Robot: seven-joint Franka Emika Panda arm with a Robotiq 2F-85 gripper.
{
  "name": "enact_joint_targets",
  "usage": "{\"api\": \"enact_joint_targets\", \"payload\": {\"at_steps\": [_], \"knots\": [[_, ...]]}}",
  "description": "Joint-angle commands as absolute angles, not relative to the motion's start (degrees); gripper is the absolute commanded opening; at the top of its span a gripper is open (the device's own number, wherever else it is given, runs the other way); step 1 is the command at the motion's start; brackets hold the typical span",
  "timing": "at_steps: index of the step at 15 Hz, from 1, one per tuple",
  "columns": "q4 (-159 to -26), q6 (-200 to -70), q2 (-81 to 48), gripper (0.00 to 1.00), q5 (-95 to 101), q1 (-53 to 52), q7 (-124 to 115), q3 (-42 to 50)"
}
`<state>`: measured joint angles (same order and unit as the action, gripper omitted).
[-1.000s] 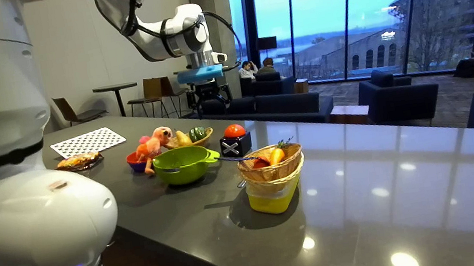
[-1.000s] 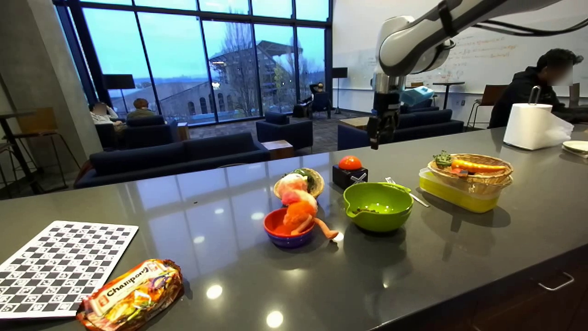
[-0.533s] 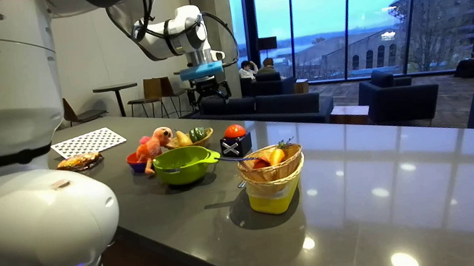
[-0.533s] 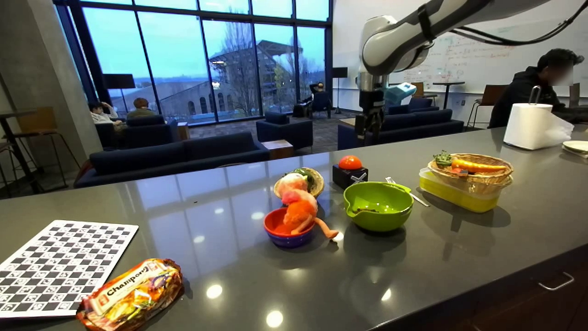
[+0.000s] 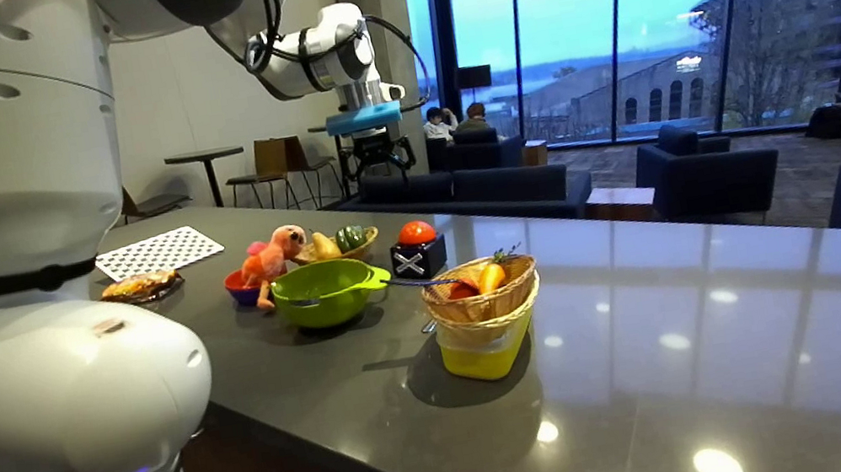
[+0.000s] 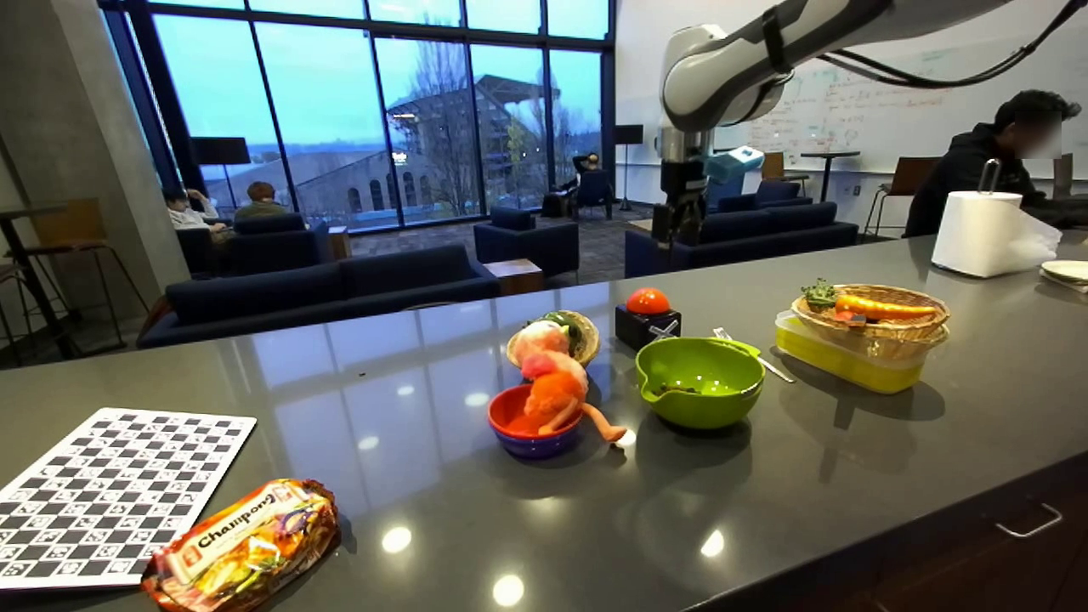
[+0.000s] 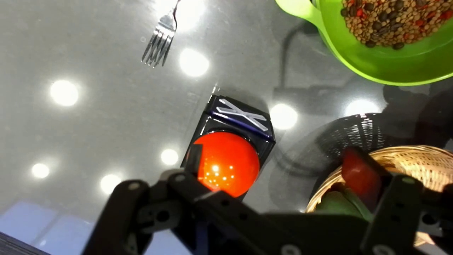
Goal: Press the big orange button on the blue box with an X
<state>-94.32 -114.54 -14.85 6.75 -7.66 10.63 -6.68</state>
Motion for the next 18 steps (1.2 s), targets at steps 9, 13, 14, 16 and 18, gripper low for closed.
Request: {"api": "enact_joint_targets", "payload": {"at_steps": [9,13,14,16,18], "knots": [[-93.55,-124.74,-16.61,1.00,7.28,-7.59,10.82,-6.80],[-92.62,-126.75,-18.85,1.00,7.13,-7.02,10.40,-6.03],[-92.16,-127.25,-19.73,1.00,7.10,-6.73,10.36,-5.71],[-90.85,-127.87,-21.71,1.00,6.59,-5.99,10.90,-5.23],[-89.72,-128.01,-23.29,1.00,5.40,-5.14,11.86,-5.31]]}}
